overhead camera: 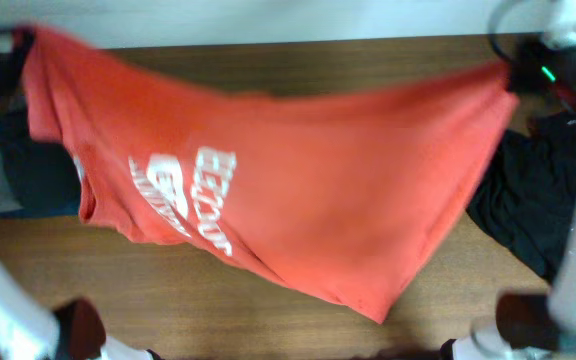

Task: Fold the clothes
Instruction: 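Swing the held hem forward and lay it over the shirt's upper half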

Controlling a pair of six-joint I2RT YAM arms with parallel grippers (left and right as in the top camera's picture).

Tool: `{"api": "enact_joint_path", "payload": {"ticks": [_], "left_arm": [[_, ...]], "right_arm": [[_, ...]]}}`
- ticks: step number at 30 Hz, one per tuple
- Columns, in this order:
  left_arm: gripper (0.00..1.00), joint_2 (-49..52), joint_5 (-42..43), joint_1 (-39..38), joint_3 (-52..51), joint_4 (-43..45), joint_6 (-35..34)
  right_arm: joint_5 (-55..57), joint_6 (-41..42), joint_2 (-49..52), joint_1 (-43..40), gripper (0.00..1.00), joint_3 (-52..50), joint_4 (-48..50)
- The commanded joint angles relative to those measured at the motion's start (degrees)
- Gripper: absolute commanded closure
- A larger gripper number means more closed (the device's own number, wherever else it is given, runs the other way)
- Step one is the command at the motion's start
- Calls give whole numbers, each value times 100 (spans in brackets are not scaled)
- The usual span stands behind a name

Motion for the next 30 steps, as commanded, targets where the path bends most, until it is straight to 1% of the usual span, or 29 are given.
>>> {"api": "enact_joint_path", "payload": {"ticks": [1,4,5,8,10,13,15,17,18,19,20,21,24,26,28,30], "left_arm": [[100,785,-87,-376,-7,973,-452],[100,1019,468,-308,-7,2275,-1375],[100,1032,614,-229,-7,2905,-1790],[100,1016,942,-11,138,3995,-2400],[100,1016,1207,175,389,4308,-2603],[100,1016,1764,404,776,4155,-2592],[100,1016,2238,468,911,3731,-2391],[100,1016,2380,444,918,2865,-1978],[100,1016,2356,387,905,2347,-1622],[100,1019,2107,251,859,1150,-673],[100,1019,1709,157,822,380,-122],[100,1021,1117,20,761,-385,420],[100,1093,-505,-459,490,-1764,1392],[100,1121,-1150,-726,234,-2208,1460],[100,1121,-1427,-909,-116,-2487,1460],[100,1060,-1808,-1040,-588,-2481,1449]], "right_arm": [[-22,144,474,-24,96,61,389],[-20,315,485,-24,96,387,688],[7,337,461,-31,96,741,719],[24,345,422,-68,96,1641,638],[28,345,391,-68,96,2218,481],[28,345,293,-68,96,2490,284],[46,345,284,-68,96,2481,31],[46,345,306,-68,96,2376,-352],[46,345,321,-66,96,2280,-533],[44,345,356,-66,96,2026,-868],[46,345,378,-66,96,1840,-1032],[42,348,393,-66,96,1648,-1150],[-79,345,400,-59,96,798,-1309],[-153,345,400,-61,96,256,-1373],[-151,348,398,-61,96,-431,-1458],[-153,354,398,-61,96,-1029,-1513]]}}
